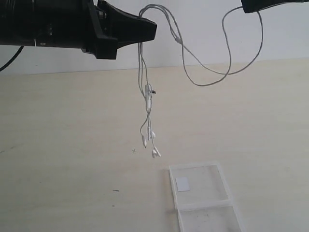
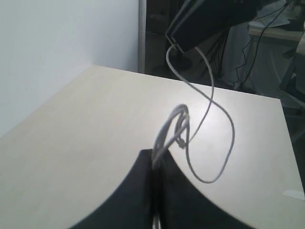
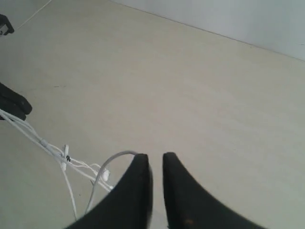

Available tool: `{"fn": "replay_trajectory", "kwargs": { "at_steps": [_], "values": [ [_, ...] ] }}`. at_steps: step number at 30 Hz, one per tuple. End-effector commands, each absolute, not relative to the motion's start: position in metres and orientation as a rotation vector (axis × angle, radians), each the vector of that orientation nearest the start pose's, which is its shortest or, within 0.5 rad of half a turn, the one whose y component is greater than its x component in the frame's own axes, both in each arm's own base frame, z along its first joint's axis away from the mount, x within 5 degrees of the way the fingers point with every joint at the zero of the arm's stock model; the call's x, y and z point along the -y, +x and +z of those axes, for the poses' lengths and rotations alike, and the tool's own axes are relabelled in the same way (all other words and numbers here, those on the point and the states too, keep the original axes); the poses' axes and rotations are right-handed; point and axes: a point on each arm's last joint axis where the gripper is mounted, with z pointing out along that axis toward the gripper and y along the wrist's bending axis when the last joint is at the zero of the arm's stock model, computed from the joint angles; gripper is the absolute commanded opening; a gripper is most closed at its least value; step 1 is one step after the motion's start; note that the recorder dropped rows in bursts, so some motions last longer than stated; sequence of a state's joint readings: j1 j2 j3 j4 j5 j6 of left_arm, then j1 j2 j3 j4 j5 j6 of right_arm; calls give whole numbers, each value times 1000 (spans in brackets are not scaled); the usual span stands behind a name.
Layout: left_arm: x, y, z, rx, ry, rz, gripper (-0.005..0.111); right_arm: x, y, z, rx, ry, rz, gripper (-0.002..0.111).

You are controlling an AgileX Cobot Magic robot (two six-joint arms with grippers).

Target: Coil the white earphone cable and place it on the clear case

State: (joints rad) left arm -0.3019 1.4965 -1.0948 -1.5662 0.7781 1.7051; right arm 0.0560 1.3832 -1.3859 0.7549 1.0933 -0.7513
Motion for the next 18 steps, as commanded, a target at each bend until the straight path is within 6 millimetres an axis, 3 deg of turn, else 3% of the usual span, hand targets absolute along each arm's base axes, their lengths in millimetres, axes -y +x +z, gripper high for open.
{"fn": "replay_trajectory", "kwargs": {
  "at_steps": [1, 4, 18],
  "values": [
    [156, 290, 336, -1628, 896, -848, 0, -70, 276, 397, -2151, -738, 636, 46],
    [156, 290, 336, -1631, 893, -851, 0, -70, 276, 397, -2156, -743, 624, 60],
    [154, 283, 347, -1599, 894, -838, 0, -69, 277, 397, -2151, -737, 619, 61]
  ]
}}
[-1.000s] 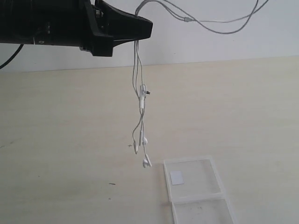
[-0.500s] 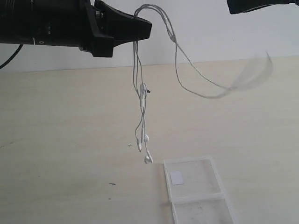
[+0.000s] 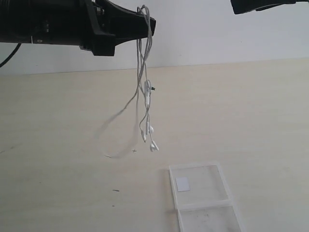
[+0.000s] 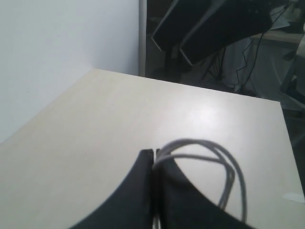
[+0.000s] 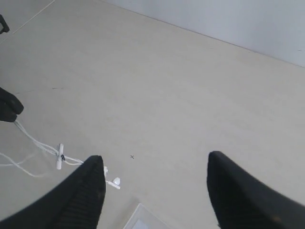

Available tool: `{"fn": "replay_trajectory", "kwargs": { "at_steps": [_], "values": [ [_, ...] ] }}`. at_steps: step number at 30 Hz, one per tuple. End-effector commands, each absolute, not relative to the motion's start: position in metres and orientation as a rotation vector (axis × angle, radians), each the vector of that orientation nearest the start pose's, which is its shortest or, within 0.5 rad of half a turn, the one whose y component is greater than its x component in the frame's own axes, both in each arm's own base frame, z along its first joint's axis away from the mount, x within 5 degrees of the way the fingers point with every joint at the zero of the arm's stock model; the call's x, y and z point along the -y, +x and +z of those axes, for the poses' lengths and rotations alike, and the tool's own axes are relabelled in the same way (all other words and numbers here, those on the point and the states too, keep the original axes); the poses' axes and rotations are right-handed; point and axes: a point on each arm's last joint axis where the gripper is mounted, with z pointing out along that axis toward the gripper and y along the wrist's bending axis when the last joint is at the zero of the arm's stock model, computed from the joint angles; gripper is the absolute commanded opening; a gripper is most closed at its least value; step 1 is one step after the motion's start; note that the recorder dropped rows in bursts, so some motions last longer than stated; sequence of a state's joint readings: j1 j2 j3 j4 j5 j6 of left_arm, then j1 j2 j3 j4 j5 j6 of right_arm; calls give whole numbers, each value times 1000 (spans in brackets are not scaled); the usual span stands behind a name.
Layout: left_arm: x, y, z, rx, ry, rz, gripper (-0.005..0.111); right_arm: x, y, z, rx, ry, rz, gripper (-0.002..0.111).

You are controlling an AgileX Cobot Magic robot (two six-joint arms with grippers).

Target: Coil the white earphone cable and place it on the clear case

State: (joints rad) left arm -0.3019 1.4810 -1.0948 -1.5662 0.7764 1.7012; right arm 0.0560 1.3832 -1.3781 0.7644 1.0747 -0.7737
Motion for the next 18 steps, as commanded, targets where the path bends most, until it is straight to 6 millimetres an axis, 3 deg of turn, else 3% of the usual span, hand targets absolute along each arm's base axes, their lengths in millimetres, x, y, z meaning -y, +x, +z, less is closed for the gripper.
{"fn": "replay_trajectory", "kwargs": {
  "at_steps": [1, 18],
  "values": [
    [153, 283, 348, -1597, 893, -830, 0, -69, 277, 397, -2151, -737, 619, 61],
    [152, 280, 351, -1581, 908, -800, 0, -76, 276, 399, -2046, -772, 695, 54]
  ]
}}
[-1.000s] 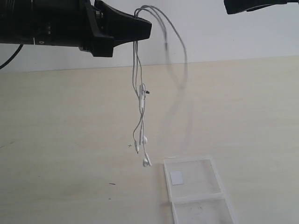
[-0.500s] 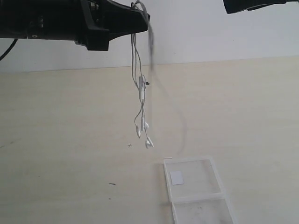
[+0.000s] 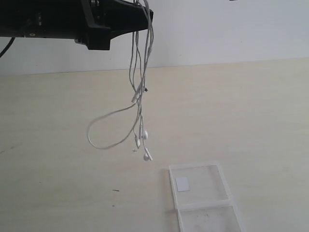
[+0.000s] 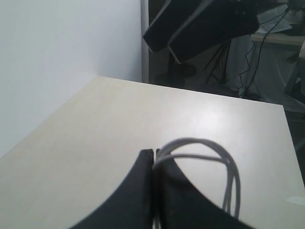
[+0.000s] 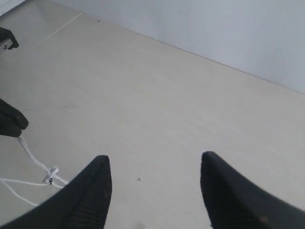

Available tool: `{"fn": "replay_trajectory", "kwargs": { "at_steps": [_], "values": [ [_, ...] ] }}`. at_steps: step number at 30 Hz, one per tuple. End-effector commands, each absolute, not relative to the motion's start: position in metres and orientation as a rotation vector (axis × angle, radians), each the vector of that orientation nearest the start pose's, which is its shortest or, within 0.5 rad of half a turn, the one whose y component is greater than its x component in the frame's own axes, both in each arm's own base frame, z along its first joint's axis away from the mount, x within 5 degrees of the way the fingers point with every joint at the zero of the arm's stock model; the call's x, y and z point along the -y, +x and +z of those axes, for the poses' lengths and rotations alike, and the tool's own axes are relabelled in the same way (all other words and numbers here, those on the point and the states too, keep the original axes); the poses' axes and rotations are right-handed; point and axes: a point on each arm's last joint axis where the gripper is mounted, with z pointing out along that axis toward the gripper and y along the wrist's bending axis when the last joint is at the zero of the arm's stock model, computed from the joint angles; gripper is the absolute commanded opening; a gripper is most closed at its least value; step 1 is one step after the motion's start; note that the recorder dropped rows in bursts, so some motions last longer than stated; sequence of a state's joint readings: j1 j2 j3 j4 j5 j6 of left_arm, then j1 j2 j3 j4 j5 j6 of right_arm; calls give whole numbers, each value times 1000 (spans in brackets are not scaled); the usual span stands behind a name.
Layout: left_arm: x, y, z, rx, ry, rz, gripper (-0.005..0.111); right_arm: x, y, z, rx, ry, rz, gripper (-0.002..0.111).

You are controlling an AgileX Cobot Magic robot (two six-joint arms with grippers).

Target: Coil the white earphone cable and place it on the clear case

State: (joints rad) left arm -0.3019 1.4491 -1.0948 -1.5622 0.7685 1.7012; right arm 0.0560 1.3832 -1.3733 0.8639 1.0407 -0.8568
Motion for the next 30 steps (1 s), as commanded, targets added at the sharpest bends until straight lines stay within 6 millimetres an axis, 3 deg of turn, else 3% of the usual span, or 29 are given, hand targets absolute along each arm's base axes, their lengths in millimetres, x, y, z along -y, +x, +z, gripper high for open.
{"fn": "replay_trajectory", "kwargs": {
  "at_steps": [1, 13, 20, 23, 30],
  "values": [
    [152, 280, 351, -1579, 913, -796, 0, -76, 276, 396, -2046, -773, 703, 54],
    [151, 278, 353, -1568, 937, -772, 0, -85, 269, 344, -1961, -882, 836, 54],
    [151, 277, 354, -1572, 927, -786, 0, -92, 260, 309, -1752, -846, 959, 54],
    [151, 277, 354, -1579, 909, -801, 0, -95, 261, 302, -1635, -790, 1009, 54],
    [150, 278, 357, -1594, 848, -812, 0, -112, 261, 287, -1630, -874, 1106, 54]
  ]
}}
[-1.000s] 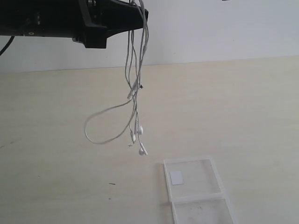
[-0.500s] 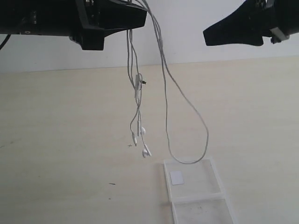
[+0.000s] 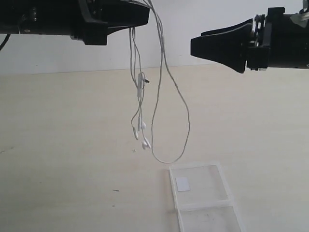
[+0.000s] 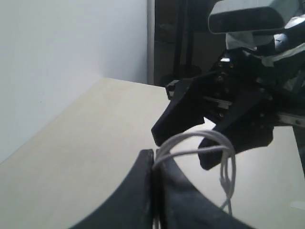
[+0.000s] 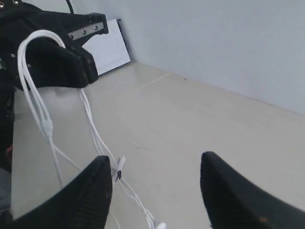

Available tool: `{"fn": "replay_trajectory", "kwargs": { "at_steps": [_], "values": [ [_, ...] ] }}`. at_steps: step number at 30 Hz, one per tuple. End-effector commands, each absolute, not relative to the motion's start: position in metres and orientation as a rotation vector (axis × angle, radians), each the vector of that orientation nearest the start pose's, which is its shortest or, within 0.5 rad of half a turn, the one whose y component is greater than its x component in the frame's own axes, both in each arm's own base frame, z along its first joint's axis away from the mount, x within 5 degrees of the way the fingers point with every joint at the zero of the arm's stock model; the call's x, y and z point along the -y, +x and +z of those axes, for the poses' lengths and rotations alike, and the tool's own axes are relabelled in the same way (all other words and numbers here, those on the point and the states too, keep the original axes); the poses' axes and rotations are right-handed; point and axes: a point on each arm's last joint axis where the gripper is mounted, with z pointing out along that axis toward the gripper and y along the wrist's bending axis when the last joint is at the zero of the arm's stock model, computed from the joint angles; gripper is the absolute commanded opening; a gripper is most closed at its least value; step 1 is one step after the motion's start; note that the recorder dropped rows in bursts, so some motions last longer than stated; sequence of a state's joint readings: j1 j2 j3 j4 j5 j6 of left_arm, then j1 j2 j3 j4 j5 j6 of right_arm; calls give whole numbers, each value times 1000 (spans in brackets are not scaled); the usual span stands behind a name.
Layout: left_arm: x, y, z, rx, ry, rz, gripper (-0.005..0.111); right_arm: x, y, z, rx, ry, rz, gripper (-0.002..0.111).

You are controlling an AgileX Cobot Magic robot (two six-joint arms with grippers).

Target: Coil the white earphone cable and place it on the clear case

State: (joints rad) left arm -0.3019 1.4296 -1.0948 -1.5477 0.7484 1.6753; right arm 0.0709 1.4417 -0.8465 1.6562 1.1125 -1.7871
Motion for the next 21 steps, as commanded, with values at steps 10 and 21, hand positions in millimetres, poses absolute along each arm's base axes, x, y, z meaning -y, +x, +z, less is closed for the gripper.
{"fn": "replay_trajectory", "kwargs": {
  "at_steps": [10, 21],
  "values": [
    [144, 277, 366, -1606, 774, -758, 0, -130, 257, 279, -1621, -972, 1111, 69],
    [143, 278, 366, -1621, 749, -766, 0, -145, 253, 276, -1608, -1030, 1080, 69]
  ]
}}
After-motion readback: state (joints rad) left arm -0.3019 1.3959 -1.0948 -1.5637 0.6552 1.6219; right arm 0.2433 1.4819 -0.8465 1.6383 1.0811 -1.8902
